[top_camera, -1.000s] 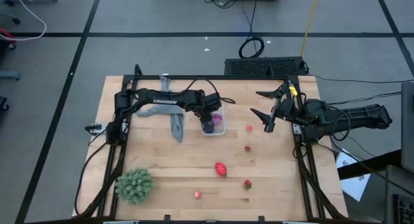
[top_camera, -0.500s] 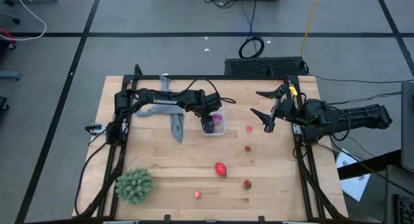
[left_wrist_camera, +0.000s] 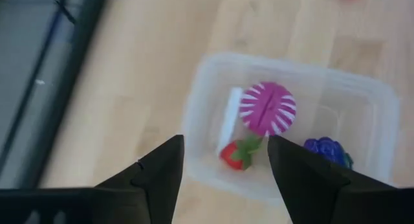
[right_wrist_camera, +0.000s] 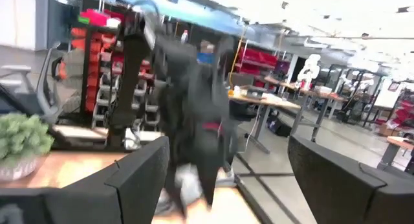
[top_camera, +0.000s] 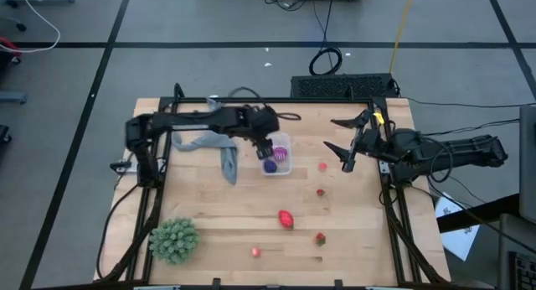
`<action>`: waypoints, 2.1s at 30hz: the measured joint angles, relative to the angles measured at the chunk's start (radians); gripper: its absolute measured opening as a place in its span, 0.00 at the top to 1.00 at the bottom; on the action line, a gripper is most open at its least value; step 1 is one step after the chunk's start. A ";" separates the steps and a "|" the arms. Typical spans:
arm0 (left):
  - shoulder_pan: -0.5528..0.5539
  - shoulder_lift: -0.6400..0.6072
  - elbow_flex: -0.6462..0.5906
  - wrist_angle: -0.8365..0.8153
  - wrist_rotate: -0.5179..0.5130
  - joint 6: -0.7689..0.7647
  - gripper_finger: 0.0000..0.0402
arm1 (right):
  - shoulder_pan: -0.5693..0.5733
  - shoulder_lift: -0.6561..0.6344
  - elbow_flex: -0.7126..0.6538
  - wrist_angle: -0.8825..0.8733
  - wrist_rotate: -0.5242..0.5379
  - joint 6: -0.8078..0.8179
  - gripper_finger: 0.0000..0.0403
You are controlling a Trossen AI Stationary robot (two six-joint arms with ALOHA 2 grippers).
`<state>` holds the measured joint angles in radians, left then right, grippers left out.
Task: Pick and placing Produce into tupperware
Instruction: Put the top pink peach into the transparent bin
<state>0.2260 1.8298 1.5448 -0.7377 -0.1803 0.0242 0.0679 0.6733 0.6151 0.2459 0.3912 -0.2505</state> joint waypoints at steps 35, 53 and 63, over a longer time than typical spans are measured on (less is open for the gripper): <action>-0.151 -0.537 0.002 -0.324 -0.144 -0.266 0.43 | -0.010 0.191 0.000 -0.726 -0.116 0.606 0.23; -0.151 -0.532 0.001 -0.345 -0.145 -0.264 0.43 | -0.061 0.458 0.000 -0.729 -0.135 0.602 0.23; -0.151 -0.532 0.001 -0.344 -0.144 -0.264 0.43 | -0.073 0.540 0.000 -0.712 -0.156 0.594 0.23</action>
<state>0.0750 1.2980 1.5462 -1.0822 -0.3247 -0.2401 -0.0048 1.2130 0.6155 -0.4662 0.2347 0.3433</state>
